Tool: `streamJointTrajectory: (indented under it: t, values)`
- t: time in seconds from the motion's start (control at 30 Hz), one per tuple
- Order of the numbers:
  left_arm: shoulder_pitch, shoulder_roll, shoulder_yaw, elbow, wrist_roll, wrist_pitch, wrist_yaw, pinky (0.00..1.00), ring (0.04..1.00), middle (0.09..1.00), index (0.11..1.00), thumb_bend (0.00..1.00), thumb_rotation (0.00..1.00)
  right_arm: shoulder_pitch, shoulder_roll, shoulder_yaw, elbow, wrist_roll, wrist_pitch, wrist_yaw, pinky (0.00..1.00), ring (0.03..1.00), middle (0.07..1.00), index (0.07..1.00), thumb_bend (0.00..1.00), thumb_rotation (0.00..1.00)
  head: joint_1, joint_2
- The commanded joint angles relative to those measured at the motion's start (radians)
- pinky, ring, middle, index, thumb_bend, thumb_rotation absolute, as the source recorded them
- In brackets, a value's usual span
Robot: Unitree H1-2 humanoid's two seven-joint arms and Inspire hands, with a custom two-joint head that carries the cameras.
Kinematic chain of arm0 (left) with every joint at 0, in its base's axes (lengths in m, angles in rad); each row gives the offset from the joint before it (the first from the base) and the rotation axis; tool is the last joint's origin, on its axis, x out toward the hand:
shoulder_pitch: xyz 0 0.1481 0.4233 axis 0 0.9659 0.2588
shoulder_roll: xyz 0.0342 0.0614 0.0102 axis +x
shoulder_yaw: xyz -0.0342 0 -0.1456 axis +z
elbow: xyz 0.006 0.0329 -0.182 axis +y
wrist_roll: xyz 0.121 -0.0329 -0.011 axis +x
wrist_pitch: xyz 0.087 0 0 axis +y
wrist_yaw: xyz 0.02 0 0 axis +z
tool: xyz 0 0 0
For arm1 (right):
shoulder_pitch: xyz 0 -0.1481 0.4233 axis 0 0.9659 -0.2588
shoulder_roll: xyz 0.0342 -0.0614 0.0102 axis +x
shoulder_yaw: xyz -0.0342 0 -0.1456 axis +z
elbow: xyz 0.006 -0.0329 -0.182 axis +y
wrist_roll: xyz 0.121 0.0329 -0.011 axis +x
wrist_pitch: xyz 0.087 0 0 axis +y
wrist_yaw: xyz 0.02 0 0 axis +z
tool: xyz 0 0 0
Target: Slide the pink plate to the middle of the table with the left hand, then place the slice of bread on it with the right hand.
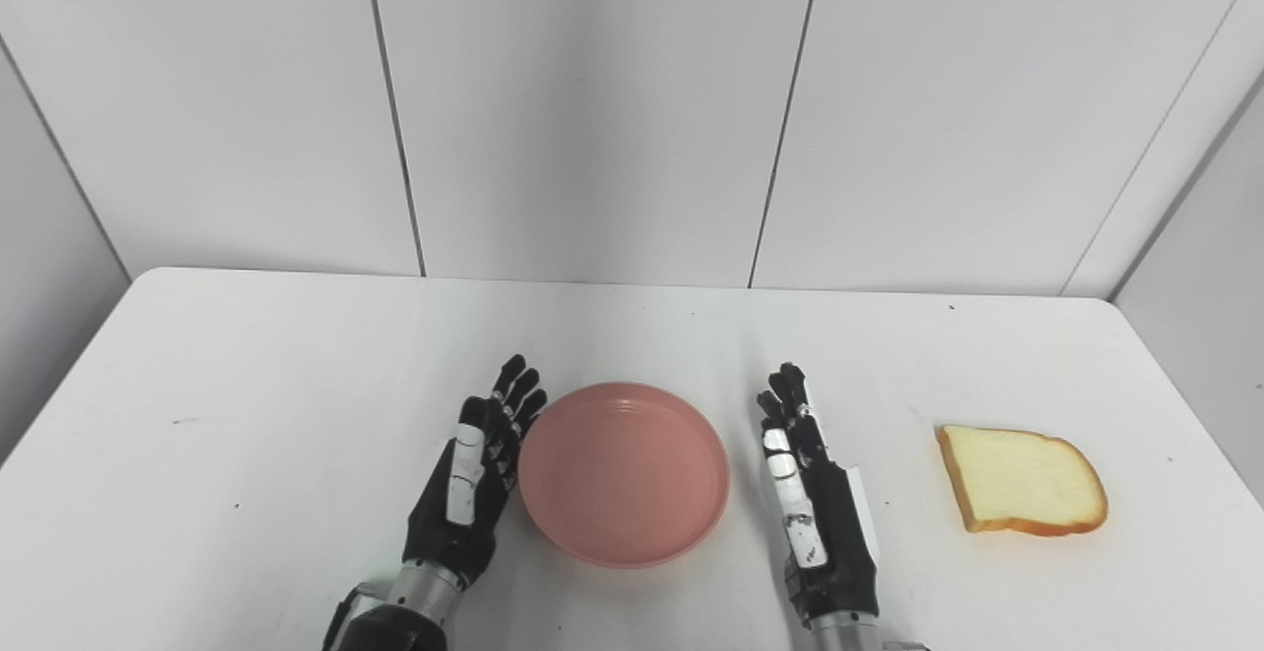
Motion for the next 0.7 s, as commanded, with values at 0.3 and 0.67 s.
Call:
streamJointTrajectory:
  t: [0.3, 0.67]
  values:
    - [-0.045, -0.034, 0.031, 0.091, 0.097, -0.043, 0.134, 1.00, 1.000, 1.000, 1.000, 0.77, 1.00, -0.090, -0.140, -0.096, -0.071, 0.028, -0.042, 0.025, 1.00, 0.952, 0.950, 0.954, 0.71, 0.81, -0.072, -0.017]
    - [-0.068, -0.040, 0.064, 0.115, 0.085, -0.035, 0.146, 1.00, 0.998, 1.000, 1.000, 0.72, 1.00, -0.118, -0.442, -0.155, -0.080, -0.070, 0.033, 0.127, 0.85, 0.888, 0.908, 0.922, 0.74, 0.65, -0.169, -0.037]
